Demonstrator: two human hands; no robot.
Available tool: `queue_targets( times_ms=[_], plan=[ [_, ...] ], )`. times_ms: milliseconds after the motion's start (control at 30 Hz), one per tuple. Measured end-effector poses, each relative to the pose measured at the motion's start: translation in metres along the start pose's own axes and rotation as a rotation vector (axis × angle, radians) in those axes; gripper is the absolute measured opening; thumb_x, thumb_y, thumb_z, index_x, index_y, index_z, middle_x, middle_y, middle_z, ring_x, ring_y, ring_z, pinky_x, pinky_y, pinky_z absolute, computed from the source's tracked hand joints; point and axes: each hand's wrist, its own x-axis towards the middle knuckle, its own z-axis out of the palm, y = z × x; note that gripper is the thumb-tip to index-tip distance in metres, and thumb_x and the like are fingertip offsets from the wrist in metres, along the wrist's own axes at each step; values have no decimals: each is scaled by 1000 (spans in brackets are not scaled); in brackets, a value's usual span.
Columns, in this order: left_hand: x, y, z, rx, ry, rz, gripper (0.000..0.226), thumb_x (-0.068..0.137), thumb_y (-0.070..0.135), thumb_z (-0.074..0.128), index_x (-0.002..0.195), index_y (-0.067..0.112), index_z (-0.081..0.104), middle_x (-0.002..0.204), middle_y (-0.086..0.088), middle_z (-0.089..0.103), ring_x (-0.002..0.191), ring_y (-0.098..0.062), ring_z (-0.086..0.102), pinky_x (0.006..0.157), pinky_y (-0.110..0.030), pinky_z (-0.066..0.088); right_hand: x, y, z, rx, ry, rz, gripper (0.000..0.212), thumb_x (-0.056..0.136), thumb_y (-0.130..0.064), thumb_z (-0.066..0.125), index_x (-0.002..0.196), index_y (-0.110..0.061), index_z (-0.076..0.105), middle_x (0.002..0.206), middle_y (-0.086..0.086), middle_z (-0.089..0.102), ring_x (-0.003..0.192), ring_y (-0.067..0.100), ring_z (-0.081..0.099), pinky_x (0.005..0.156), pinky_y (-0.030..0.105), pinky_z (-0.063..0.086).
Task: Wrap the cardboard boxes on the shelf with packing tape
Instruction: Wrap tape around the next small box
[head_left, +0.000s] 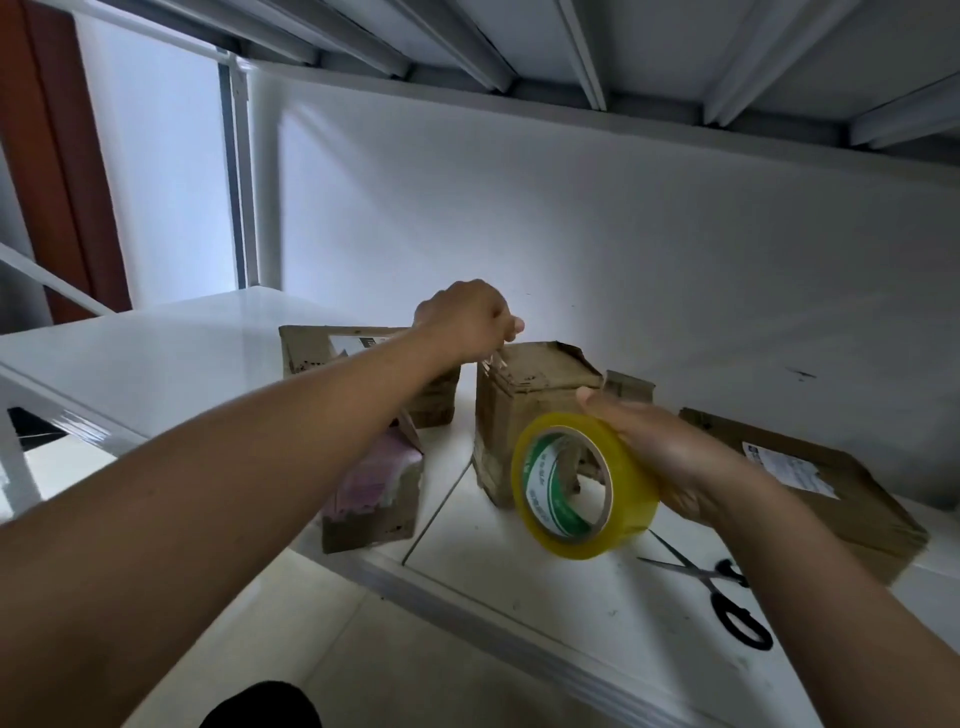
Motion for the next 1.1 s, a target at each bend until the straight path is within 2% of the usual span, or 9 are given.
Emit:
queue_targets(
  times_ms=[100,233,500,700,767,833,900,933,1100],
  plan=[
    [3,-2,12,41,25,10,27,95,34,52,73,25,65,97,9,69,89,-15,59,68,-27,37,1,-1,5,-118,23,5,35,94,-47,48,99,-17,65,93,10,69,85,27,65,88,42,53],
    [15,0,18,170,73,71,24,95,39,51,78,28,63,98,5,69,91,-19,58,70,-28,33,4,-3,8,-166,63,43,33,95,-49,45,97,-21,62,104,12,66,99,32,62,98,49,47],
    [26,-7,36,414,150,148,32,98,41,42,94,23,69,94,1,64,102,-21,51,72,-31,27,21,-6,5,-317,80,16,47,96,-49,41,111,-11,64,105,12,67,96,29,63,95,45,49],
    [25,-5,51,631,39,120,30,97,34,43,108,14,61,117,-5,49,114,-24,41,87,-38,30,31,10,10,-328,31,5,46,97,-48,40,103,-12,67,99,10,69,89,25,64,82,34,51],
    [21,0,61,631,0,68,31,95,25,43,120,10,53,124,-7,43,117,-24,39,96,-41,29,34,14,15,-311,57,4,46,97,-46,42,100,-7,67,94,12,68,85,22,64,69,26,48],
    [18,2,67,581,-10,33,51,95,26,44,141,9,31,135,-9,36,123,-26,38,101,-45,28,36,19,20,-303,78,-13,30,98,-42,41,90,-22,62,86,0,63,78,10,58,61,17,40],
    [20,0,63,538,-3,2,78,94,37,47,151,13,0,145,-10,26,128,-30,36,105,-51,24,38,23,23,-291,94,-7,22,99,-42,41,84,-31,55,81,-11,56,73,4,52,61,15,37],
    [20,0,59,542,-3,-6,81,94,41,47,151,14,-4,146,-10,27,129,-30,36,105,-51,24,39,25,25,-287,99,2,25,98,-43,42,86,-28,58,81,-10,58,74,6,53,64,18,41],
    [11,3,55,662,-15,120,32,97,24,41,126,12,44,121,-5,55,114,-25,48,99,-44,29,41,29,33,-296,181,29,44,95,-46,46,108,-8,64,105,13,66,94,25,60,89,37,45]
  ],
)
